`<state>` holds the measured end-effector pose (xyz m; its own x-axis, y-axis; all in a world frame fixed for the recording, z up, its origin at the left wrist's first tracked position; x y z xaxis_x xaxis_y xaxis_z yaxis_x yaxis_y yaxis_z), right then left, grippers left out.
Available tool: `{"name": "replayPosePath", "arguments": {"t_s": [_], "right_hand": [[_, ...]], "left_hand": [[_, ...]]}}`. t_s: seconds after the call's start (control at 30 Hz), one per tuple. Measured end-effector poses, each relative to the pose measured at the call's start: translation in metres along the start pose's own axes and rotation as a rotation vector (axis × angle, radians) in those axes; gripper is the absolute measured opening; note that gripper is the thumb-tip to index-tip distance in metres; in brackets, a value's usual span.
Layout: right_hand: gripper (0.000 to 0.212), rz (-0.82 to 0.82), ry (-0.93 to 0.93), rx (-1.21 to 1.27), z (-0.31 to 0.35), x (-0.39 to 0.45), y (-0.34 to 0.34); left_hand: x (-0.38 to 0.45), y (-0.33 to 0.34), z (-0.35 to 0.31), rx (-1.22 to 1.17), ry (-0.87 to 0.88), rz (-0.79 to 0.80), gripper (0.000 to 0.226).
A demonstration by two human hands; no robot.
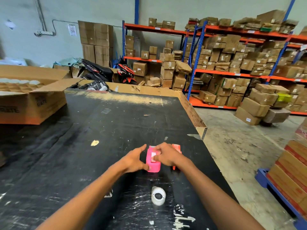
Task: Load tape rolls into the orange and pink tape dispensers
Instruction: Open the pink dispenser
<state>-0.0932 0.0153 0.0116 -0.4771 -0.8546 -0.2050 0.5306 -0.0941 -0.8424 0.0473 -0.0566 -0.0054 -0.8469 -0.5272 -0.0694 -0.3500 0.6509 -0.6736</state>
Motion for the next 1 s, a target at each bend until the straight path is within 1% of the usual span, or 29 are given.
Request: {"name": "replayPosePath", "arguments": {"t_s": [0.03,0.07,0.17,0.23,0.3,0.37,0.43,0.5,0.57,0.6,0.67,0.7,0.73,0.77,0.83,0.87,0.9,0.93,1.0], "right_hand": [[0.015,0.015,0.024,-0.080,0.004,0.001,0.002],[0.015,0.023,0.055,-0.149,0.007,0.003,0.003],[0.033,0.009,0.124,-0.276,0.014,0.008,0.003],[0.037,-0.017,0.126,-0.339,0.018,0.010,0.001],[0.034,-0.049,0.100,-0.399,0.022,0.009,0.002],[0.026,-0.114,0.043,-0.471,0.025,0.004,0.005],[0.023,-0.190,-0.015,-0.529,0.026,-0.002,0.006],[0.024,-0.248,-0.052,-0.489,0.024,-0.009,0.001],[0.023,-0.275,-0.067,-0.362,0.018,-0.014,-0.010],[0.022,-0.276,-0.073,-0.289,0.015,-0.017,-0.014],[0.020,-0.277,-0.096,-0.178,0.007,-0.026,-0.022],[0.020,-0.285,-0.115,-0.154,0.004,-0.030,-0.026],[0.020,-0.296,-0.139,-0.139,0.001,-0.036,-0.029],[0.021,-0.305,-0.161,-0.126,-0.002,-0.041,-0.031],[0.021,-0.317,-0.198,-0.107,-0.006,-0.050,-0.034],[0.020,-0.321,-0.218,-0.096,-0.006,-0.054,-0.034],[0.018,-0.321,-0.236,-0.084,-0.006,-0.058,-0.033],[0.020,-0.316,-0.247,-0.072,-0.007,-0.060,-0.030],[0.033,-0.298,-0.247,-0.024,-0.009,-0.064,-0.023]], "left_hand": [[0.000,0.002,0.002,0.020,0.032,0.040,0.097],[0.003,0.006,0.005,0.057,0.070,0.055,0.093],[0.019,0.016,0.024,0.165,0.070,0.001,0.084],[0.027,0.021,0.035,0.172,0.102,-0.042,0.075],[0.018,0.020,0.026,0.174,0.143,-0.093,0.068],[0.013,0.020,0.020,0.184,0.143,-0.087,0.072],[0.011,0.019,0.018,0.210,0.111,-0.090,0.082],[0.011,0.019,0.015,0.220,0.089,-0.086,0.082],[0.013,0.019,0.013,0.213,0.080,-0.073,0.076],[0.011,0.018,0.013,0.211,0.072,-0.051,0.079],[0.011,0.018,0.015,0.183,0.081,-0.035,0.102],[0.011,0.017,0.013,0.140,0.080,-0.065,0.109],[0.008,0.015,0.007,0.071,0.076,-0.138,0.104],[0.006,0.014,0.003,-0.029,0.097,-0.246,0.088],[-0.002,0.012,-0.012,-0.297,0.142,-0.440,0.047],[-0.007,0.013,-0.021,-0.437,0.133,-0.468,0.031],[-0.011,0.016,-0.030,-0.563,0.119,-0.461,0.024],[-0.015,0.020,-0.037,-0.647,0.095,-0.452,0.030],[-0.020,0.029,-0.046,-0.748,0.052,-0.471,0.045]]}}
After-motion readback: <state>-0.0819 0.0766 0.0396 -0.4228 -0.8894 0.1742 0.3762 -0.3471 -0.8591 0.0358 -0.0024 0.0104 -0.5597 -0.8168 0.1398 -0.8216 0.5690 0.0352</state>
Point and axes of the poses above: each hand's wrist, its own x-axis towards the middle knuckle, its own y-axis out of the palm, z = x × y, the point moved 1 cm from there along x, towards the middle knuckle, and after that the axes turned 10 degrees about y, right-handed, at the moved point
